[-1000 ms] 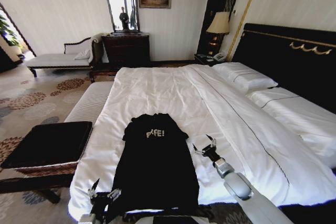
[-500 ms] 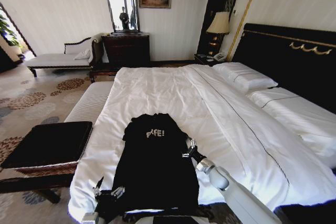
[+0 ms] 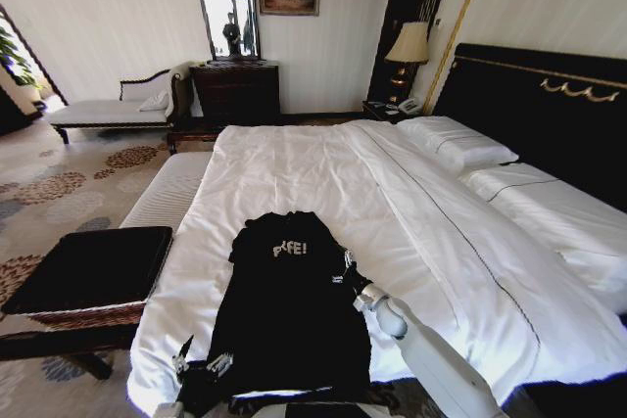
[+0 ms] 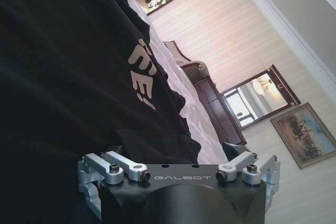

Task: Fold the clothes on the bed and place them into the basket.

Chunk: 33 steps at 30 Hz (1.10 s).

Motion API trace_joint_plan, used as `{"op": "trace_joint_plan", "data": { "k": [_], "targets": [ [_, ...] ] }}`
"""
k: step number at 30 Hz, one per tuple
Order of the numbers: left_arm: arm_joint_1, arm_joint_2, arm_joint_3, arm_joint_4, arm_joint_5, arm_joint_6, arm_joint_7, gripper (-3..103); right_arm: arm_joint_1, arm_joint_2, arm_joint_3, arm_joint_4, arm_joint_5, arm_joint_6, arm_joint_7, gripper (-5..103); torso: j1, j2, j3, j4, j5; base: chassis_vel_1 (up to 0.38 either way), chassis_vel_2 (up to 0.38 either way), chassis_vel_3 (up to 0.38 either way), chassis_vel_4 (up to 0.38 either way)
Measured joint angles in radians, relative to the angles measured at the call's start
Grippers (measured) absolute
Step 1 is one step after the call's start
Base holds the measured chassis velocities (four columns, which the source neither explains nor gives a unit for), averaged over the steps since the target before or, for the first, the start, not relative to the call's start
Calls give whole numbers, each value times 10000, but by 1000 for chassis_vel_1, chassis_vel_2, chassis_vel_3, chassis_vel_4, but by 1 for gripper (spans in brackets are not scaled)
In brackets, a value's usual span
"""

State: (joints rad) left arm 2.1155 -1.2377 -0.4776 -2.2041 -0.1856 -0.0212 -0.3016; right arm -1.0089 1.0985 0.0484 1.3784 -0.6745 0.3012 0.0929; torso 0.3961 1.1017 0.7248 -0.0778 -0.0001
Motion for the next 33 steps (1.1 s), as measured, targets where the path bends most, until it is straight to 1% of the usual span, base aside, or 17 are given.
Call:
{"op": "trace_joint_plan", "data": {
  "k": [2,3,6,7,8,9,12,14,17,18,21,23,25,27,30,33],
  "targets": [
    [46,-18,-43,-20,-56,-13,-16,100,69,52,-88,-127,-15,1,49,93,0,0,0,0,1,0,0,0,0],
    [46,-18,-43,-20,-56,-13,-16,100,69,52,-88,-127,-15,1,49,93,0,0,0,0,1,0,0,0,0],
    [65,-10,-115,-53,-185,-20,-33,100,112,64,-154,-202,-50,6,158,78,0,0,0,0,1,0,0,0,0],
    [65,-5,-128,-64,-224,-20,-35,100,117,64,-171,-210,-46,6,217,78,0,0,0,-1,1,0,0,0,0],
    [62,-3,-133,-69,-248,-20,-37,100,126,64,-180,-215,-44,7,255,72,0,0,0,-1,1,0,0,0,0],
    [62,-3,-133,-69,-248,-20,-37,100,126,64,-180,-215,-44,7,255,72,0,0,0,-1,1,0,0,0,0],
    [22,-21,-110,-73,-282,16,-42,100,143,54,-263,-231,-30,13,418,56,0,0,0,0,1,0,0,0,0],
    [20,-29,-95,-72,-286,39,-43,100,148,54,-292,-240,-17,13,478,56,0,1,0,-1,1,0,0,0,0],
    [20,-55,-36,-37,-294,84,-46,100,158,50,-419,-281,58,13,604,39,0,0,0,0,2,0,0,0,0],
    [20,-55,-36,-37,-294,84,-46,100,158,50,-419,-281,58,13,604,39,0,0,0,0,2,0,0,0,0],
    [21,-45,-34,-6,-362,125,-63,100,129,35,-430,-310,109,13,642,23,0,0,0,0,2,0,0,0,0],
    [25,-31,-36,-10,-504,179,-92,100,115,16,-428,-312,116,14,650,23,0,0,0,0,1,0,0,0,0],
    [15,10,-65,-22,-796,240,-150,100,97,-19,-415,-326,111,50,698,13,-1,0,0,-1,1,0,0,0,0],
    [-15,20,-109,-18,-843,238,-172,100,96,-8,-411,-360,100,68,877,3,0,0,0,-1,0,0,0,0,0],
    [-34,15,-117,13,-766,318,-183,100,108,50,-427,-409,133,69,1075,1,0,0,0,-1,2,0,0,0,0],
    [-47,-25,-104,51,-646,347,-197,100,138,78,-444,-433,187,70,1112,0,0,0,0,-1,1,0,0,0,0]
  ]
}}
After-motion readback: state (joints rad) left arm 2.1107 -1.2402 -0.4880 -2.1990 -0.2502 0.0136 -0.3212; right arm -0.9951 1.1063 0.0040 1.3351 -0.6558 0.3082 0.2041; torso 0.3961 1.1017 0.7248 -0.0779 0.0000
